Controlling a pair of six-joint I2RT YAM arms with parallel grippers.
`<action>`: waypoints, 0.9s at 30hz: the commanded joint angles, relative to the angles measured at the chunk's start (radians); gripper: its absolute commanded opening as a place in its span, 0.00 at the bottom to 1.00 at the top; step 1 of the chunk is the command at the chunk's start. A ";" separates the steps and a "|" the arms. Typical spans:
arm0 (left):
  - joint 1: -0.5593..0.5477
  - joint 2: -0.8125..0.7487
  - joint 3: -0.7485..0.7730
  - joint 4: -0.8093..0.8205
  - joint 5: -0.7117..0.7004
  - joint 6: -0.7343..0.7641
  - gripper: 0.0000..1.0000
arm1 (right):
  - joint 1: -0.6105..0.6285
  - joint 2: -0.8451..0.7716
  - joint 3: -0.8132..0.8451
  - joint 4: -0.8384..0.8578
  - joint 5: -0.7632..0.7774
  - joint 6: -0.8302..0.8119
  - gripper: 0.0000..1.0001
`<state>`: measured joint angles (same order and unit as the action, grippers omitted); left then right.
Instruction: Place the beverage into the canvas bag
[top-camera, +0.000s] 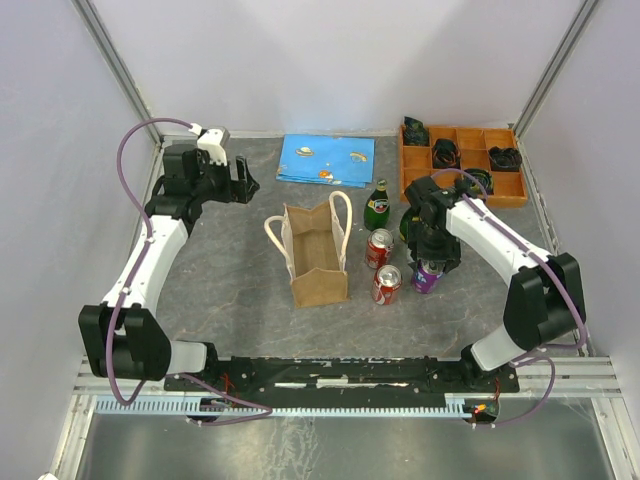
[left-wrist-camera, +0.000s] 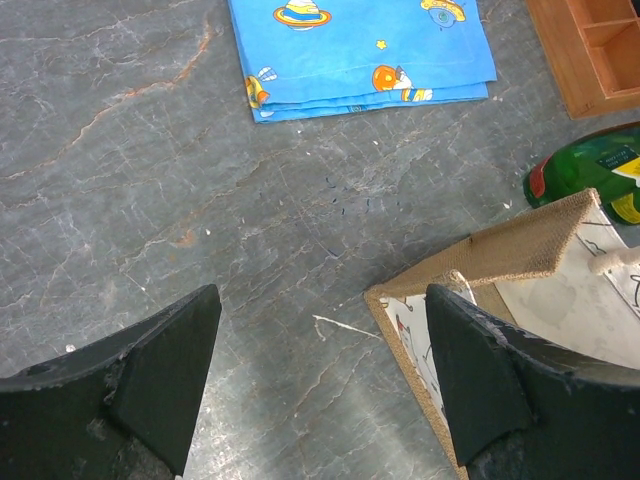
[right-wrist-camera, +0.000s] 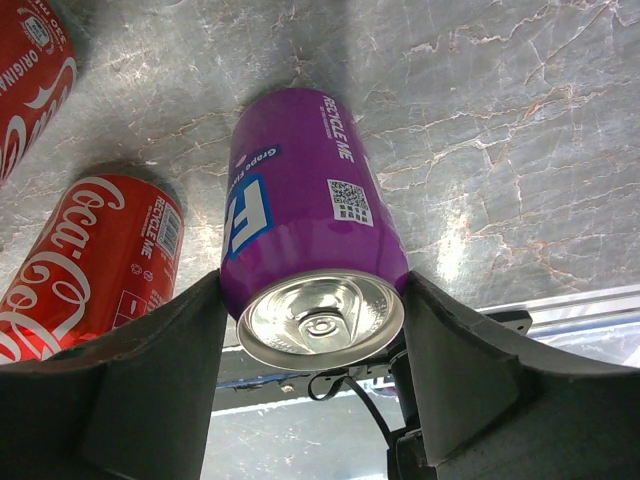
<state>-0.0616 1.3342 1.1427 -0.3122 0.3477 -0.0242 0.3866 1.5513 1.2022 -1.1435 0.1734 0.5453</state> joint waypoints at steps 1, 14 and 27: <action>-0.003 -0.038 0.002 -0.003 0.028 0.004 0.90 | 0.004 -0.004 -0.022 0.038 0.021 0.021 0.69; -0.003 -0.050 -0.008 -0.019 0.043 0.015 0.90 | 0.004 -0.084 -0.061 -0.005 0.028 0.055 0.20; -0.003 -0.057 -0.020 -0.024 0.045 0.015 0.90 | 0.009 -0.197 0.351 -0.253 0.043 0.060 0.00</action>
<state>-0.0616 1.3060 1.1217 -0.3466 0.3607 -0.0231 0.3889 1.4162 1.3567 -1.3197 0.1902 0.5896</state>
